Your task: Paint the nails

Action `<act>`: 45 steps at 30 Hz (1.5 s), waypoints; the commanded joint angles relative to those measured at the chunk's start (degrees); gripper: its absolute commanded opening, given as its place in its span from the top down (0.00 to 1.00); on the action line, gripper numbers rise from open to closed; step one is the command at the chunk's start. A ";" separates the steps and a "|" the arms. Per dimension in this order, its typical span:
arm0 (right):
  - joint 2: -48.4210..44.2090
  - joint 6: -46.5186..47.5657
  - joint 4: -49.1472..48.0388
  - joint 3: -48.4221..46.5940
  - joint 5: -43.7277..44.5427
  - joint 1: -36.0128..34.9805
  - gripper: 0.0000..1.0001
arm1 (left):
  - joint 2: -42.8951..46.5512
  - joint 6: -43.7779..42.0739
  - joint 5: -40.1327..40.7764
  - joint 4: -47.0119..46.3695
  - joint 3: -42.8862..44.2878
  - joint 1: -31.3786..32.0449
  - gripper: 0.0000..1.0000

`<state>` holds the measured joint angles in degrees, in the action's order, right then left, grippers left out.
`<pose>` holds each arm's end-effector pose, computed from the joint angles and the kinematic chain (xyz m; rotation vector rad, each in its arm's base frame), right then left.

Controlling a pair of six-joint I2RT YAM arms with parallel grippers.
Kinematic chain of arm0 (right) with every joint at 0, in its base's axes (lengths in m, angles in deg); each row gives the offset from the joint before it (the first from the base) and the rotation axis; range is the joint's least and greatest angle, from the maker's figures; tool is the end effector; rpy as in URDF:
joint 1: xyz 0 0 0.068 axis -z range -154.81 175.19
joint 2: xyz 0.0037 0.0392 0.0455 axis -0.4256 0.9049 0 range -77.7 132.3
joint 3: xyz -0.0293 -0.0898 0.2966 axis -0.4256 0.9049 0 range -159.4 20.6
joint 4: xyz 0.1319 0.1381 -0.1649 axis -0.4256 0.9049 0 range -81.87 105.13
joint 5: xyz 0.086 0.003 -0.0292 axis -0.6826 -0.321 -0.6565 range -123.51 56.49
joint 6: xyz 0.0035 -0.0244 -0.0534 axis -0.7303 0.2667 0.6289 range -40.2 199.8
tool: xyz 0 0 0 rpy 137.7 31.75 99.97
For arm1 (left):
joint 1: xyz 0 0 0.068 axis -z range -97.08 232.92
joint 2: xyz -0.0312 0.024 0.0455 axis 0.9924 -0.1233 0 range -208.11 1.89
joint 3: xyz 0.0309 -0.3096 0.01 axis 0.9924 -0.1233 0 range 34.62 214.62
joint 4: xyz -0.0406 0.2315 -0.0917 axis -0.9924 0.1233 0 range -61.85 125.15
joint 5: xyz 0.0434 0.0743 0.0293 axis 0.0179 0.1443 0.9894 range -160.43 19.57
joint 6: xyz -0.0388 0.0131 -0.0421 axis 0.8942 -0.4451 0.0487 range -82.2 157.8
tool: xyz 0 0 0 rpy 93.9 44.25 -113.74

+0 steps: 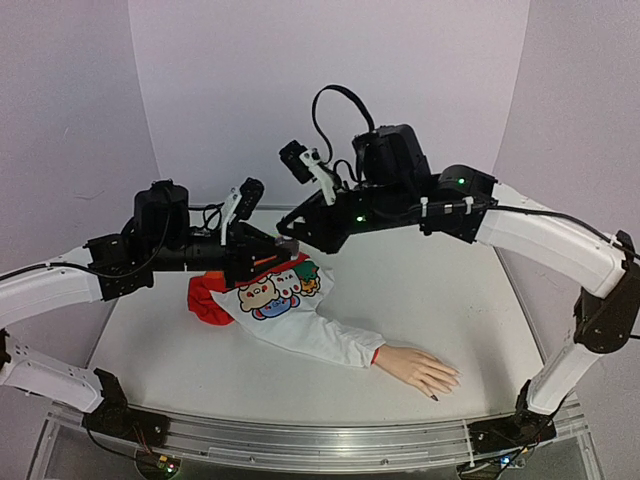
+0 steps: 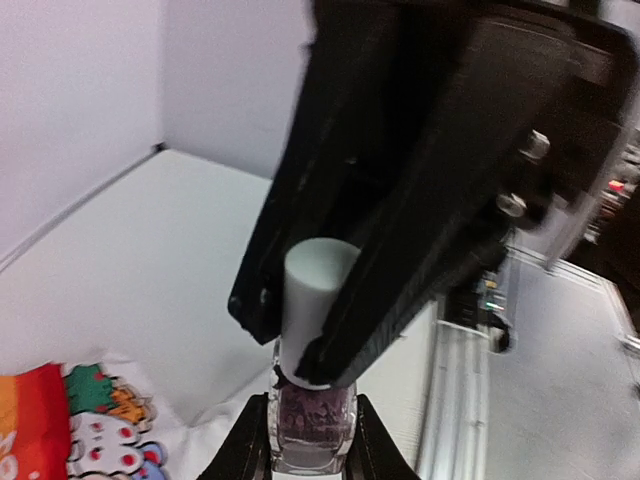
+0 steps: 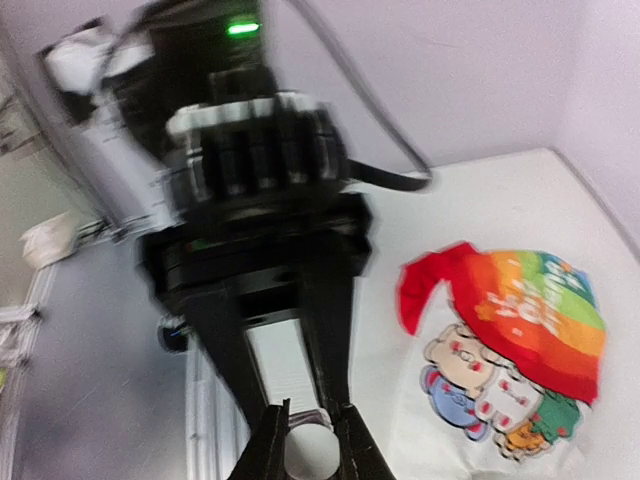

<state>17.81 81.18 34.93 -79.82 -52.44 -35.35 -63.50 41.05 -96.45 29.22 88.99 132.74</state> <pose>0.1770 0.3415 0.4530 -1.2554 1.6429 0.9834 0.1442 -0.1997 0.3800 1.0527 1.5684 -1.0546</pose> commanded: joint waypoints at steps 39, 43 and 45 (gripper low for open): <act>-0.45 9.84 6.75 -5.55 -32.82 1.07 0.57 | -0.30 -5.28 -30.86 -2.40 3.78 -1.27 1.00; 1.35 8.40 6.85 -7.02 -33.30 1.08 0.74 | -0.66 -5.39 -30.59 -2.36 3.97 -1.32 1.00; 1.99 7.83 6.87 -7.33 -33.00 1.06 0.90 | -0.58 -5.44 -29.62 -2.26 4.04 -1.24 1.00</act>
<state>18.52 90.49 42.63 -84.00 -82.35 -34.14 -64.08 35.13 -126.19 28.14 89.80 131.67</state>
